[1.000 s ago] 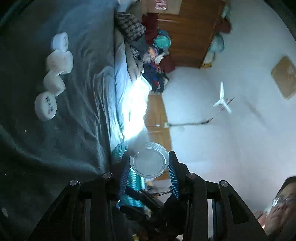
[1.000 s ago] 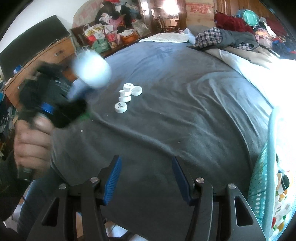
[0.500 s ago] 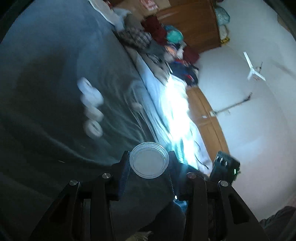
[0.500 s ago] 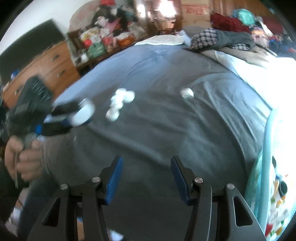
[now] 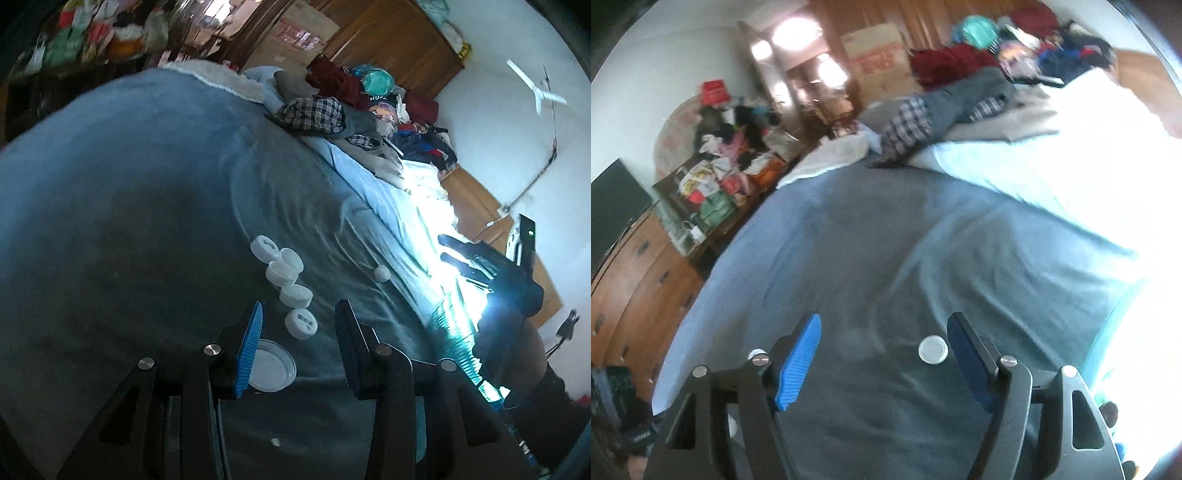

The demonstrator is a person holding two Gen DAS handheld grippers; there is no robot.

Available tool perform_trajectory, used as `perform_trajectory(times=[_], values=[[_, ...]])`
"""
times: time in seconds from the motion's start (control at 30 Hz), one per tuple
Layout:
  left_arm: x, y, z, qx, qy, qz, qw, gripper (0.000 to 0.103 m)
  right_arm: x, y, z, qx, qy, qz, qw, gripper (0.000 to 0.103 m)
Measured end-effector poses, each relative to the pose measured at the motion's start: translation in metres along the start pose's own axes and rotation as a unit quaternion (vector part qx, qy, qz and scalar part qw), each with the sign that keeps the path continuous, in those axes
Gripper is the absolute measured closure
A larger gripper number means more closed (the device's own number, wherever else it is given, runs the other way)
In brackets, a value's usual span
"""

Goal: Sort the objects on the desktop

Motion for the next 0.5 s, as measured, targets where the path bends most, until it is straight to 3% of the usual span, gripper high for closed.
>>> perform_trajectory(times=[0.03,0.23,0.43,0.5], values=[[-0.007,-0.016,0.011,0.014,0.013,-0.005,0.9998,0.067,-0.005,0.007,0.002,0.0,-0.003,0.005,1.0,0.027],[-0.029,-0.025,0.025,0.056,0.047,0.001,0.9973,0.063,-0.039,0.064,0.002,-0.038,-0.034,0.035,0.998,0.028],[-0.045,-0.032,0.031,0.081,0.081,0.014,0.9933,0.062,-0.043,0.108,-0.017,-0.059,-0.055,0.067,0.994,0.041],[-0.045,-0.034,0.029,0.088,0.096,0.012,0.9914,0.058,-0.047,0.115,-0.02,-0.064,-0.06,0.079,0.993,0.054]])
Point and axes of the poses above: each gripper's, at about its wrist camera, not at the fingertips, and y roughly the way its jaws point, z to its left, x to its top, the point moved 5 cm from there along y, roughly the way its jaws point, and after that the axes turned 9 degrees about -y, right-handed, at the moved point
